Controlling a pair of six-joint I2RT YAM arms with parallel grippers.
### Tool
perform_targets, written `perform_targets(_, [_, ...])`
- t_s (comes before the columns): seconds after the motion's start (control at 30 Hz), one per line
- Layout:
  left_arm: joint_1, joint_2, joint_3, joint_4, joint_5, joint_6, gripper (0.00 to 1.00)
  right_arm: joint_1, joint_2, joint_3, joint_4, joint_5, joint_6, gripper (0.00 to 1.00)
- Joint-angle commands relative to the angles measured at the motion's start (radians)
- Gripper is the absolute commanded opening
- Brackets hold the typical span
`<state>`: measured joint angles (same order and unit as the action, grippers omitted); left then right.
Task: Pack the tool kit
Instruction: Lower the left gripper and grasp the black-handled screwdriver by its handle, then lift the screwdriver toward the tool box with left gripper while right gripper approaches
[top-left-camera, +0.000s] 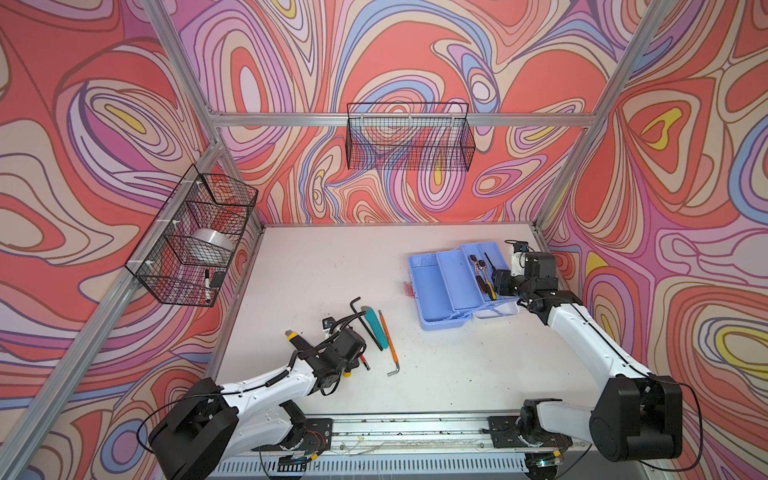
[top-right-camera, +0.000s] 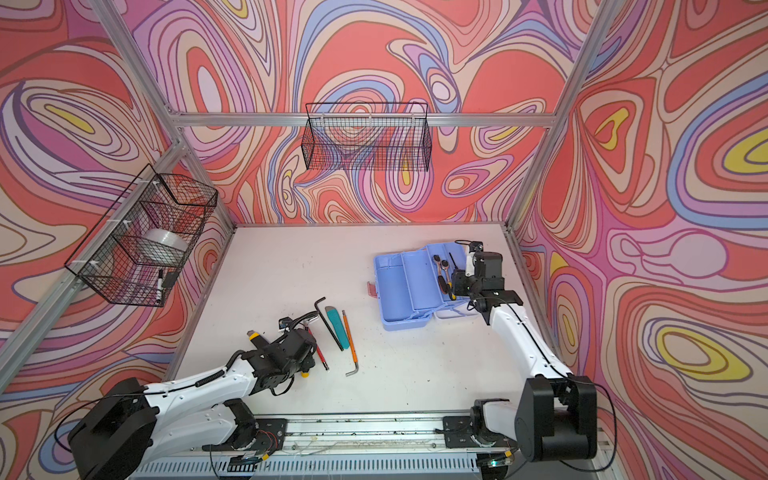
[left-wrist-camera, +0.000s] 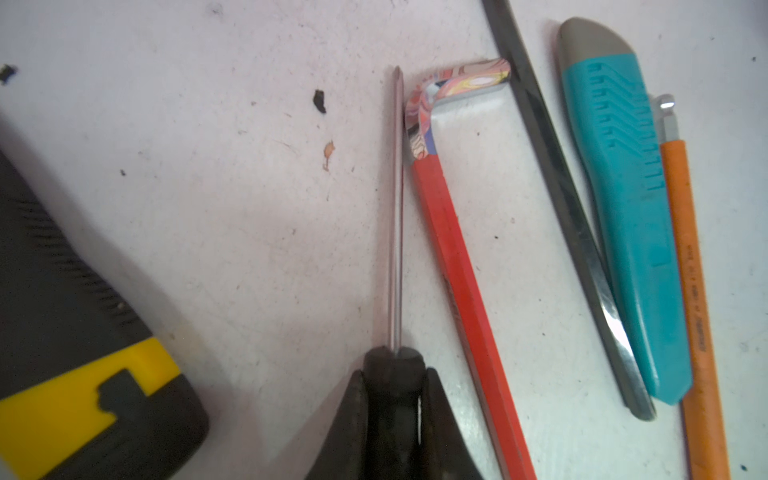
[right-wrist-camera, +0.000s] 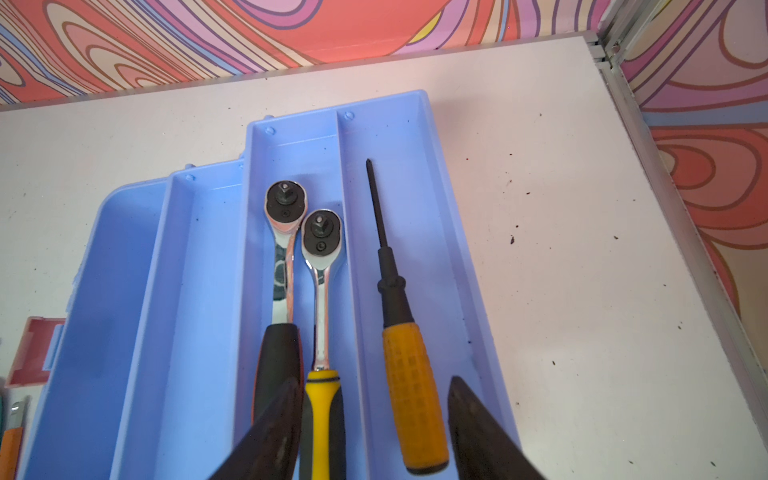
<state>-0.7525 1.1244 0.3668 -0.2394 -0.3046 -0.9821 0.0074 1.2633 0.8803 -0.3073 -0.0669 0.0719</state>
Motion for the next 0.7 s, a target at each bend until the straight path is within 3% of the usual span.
perform_targets(0.0, [0.001,-0.014,-0.028,-0.074,0.044,-0.016,0.01,-0.004,-0.02,-0.004,-0.005,0.016,0.005,0.58])
perform_targets(0.3, [0.002,-0.112,-0.023,-0.136,0.024,-0.03,0.0,-0.003,-0.031,-0.01,0.009,-0.054,0.017,0.59])
perform_targets(0.67, [-0.003,-0.13,0.026,-0.165,0.024,-0.017,0.0,-0.001,-0.05,-0.035,0.047,-0.173,0.095,0.56])
